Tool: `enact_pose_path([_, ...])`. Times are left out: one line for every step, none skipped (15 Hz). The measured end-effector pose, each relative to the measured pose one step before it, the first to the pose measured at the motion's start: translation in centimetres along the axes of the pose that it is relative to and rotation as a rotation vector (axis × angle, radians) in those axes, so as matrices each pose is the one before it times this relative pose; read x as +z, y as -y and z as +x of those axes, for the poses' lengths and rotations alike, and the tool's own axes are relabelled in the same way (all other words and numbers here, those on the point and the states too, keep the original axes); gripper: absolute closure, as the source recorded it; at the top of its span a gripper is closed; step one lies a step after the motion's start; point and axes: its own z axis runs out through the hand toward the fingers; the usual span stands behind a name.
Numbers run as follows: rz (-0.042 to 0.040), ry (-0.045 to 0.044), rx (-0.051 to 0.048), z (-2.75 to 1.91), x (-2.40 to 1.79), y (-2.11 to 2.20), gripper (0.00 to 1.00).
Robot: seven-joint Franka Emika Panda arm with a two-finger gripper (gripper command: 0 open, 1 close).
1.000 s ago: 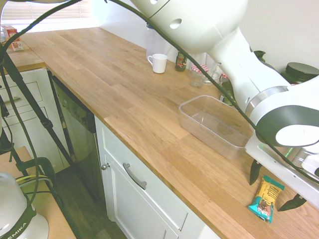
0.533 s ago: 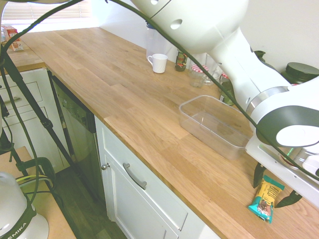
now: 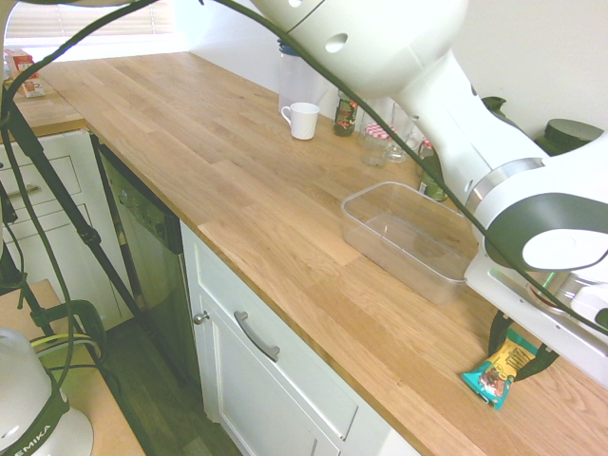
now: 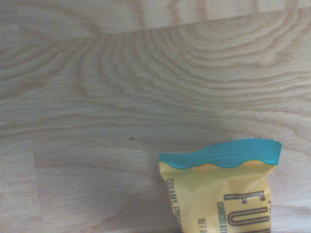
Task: Put the protein bar into the container
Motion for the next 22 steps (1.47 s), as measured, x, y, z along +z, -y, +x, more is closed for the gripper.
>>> enact_pose_path([0.00176,-0.00343,-0.00147,0.058,-0.325,0.335,1.0])
enact_pose_path([0.00454,-0.00512,-0.00146,0.1,-0.607,0.235,1.0])
enact_pose_path([0.00952,-0.00825,-0.00044,0.163,-1.206,0.166,1.0])
enact_pose_path([0.01265,-0.01195,0.00077,0.204,-1.834,0.021,1.0])
enact_pose_path([0.01255,-0.01612,0.00012,0.176,-2.305,-0.129,1.0])
enact_pose_path([0.01202,-0.0171,-0.00083,-0.1,-2.625,-0.08,1.0])
enact_pose_path([0.01085,-0.01565,-0.00494,-0.275,-2.401,0.217,1.0])
enact_pose_path([0.00933,-0.01519,-0.007,-0.475,-2.082,0.758,1.0])
enact_pose_path([0.00503,-0.01095,-0.0113,-0.73,-1.524,1.291,1.0])
enact_pose_path([0.00358,-0.00732,-0.01257,-1.094,-0.921,1.764,1.0])
enact_pose_path([-0.00065,-0.00217,-0.01574,-1.543,-0.481,2.266,1.0])
enact_pose_path([-0.00363,-0.00304,-0.01614,-1.727,-0.25,2.552,1.0])
enact_pose_path([-0.00698,-0.00213,-0.01521,-1.854,-0.096,2.669,1.0])
enact_pose_path([-0.0071,-0.00286,-0.01029,-1.625,-0.028,2.417,1.0])
enact_pose_path([-0.00654,-0.00365,-0.00488,-1.21,0.022,1.862,1.0])
enact_pose_path([-0.0044,-0.00278,-0.00462,-1.087,0.011,1.623,1.0])
enact_pose_path([-0.00391,-0.0014,-0.00382,-0.875,0.074,1.246,1.0])
enact_pose_path([-0.00606,0.00003,-0.00191,-0.774,0.219,1.043,1.0])
enact_pose_path([-0.00764,0.00222,0.00071,-0.543,0.411,0.783,1.0])
enact_pose_path([-0.01211,0.00604,0.00161,-0.372,0.76,0.538,1.0])
enact_pose_path([-0.01397,0.00979,0.00259,-0.137,1.048,0.222,1.0])
enact_pose_path([-0.01286,0.01027,0.00049,-0.002,1.117,0.077,1.0])
